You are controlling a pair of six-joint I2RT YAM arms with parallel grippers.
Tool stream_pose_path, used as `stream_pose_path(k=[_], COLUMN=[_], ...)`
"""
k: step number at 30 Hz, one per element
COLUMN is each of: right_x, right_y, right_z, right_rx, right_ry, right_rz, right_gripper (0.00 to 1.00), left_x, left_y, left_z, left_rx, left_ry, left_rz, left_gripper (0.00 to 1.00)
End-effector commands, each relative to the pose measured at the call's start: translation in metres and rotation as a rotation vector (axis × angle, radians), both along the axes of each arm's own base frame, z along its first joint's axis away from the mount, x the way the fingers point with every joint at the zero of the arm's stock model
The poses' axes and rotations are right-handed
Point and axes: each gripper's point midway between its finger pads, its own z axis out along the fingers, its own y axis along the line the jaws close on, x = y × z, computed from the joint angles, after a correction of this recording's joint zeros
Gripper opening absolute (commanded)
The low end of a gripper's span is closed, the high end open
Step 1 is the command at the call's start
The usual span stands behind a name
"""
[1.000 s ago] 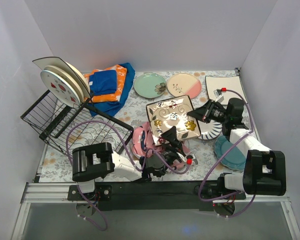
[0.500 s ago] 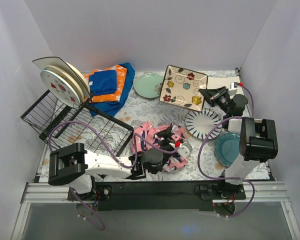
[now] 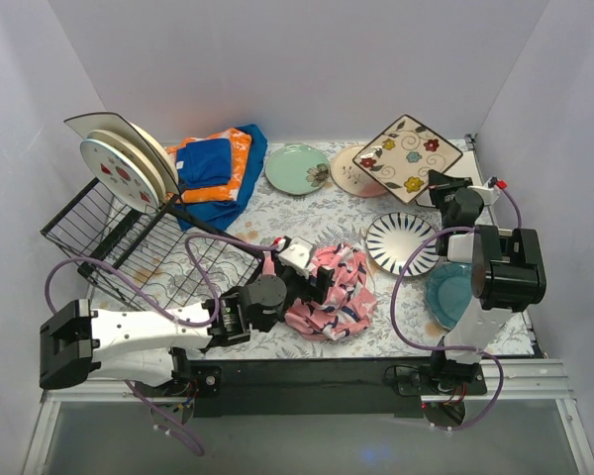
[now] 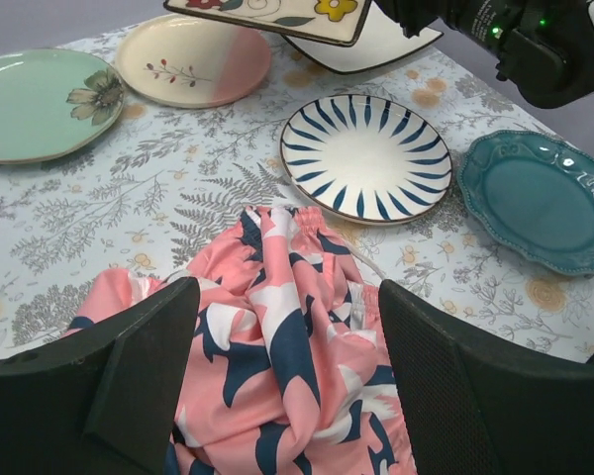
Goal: Unload the plates from the dish rack
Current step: Place the plate at the corner of the board.
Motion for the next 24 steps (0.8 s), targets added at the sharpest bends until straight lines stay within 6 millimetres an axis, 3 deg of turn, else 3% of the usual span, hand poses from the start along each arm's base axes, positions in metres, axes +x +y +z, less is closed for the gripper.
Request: stream_pose_path(k=[1,10,17,24], right_x=[-0.013,-0.001,0.004,0.006], right_y=[-0.048,-0.075,-0.079,-0.098], right_z=[0.119,0.09,0.081,0.08], right_rx=[0.07,0.215,0.246,0.332], right_ry=[-0.487,-0.514,-0.52,-0.561], right_rz=[-0.284,-0.423,-0.438,-0.487], right_gripper=[0.01,0.01,0.01,0.01], left_x=[-0.006,-0.008,-0.01,-0.008], left_y=[0.017,0.012,0.005,0.01], left_z=[-0.005,-0.021,-0.03,-0.028], left_rx=[-0.085,-0.057,-0.033,-0.033], left_ry=[0.054,0.064,0.082,0.073], left_rz=[0.027,0.007,-0.019,0.003], left_gripper=[0.72,0.71,0.71,0.71])
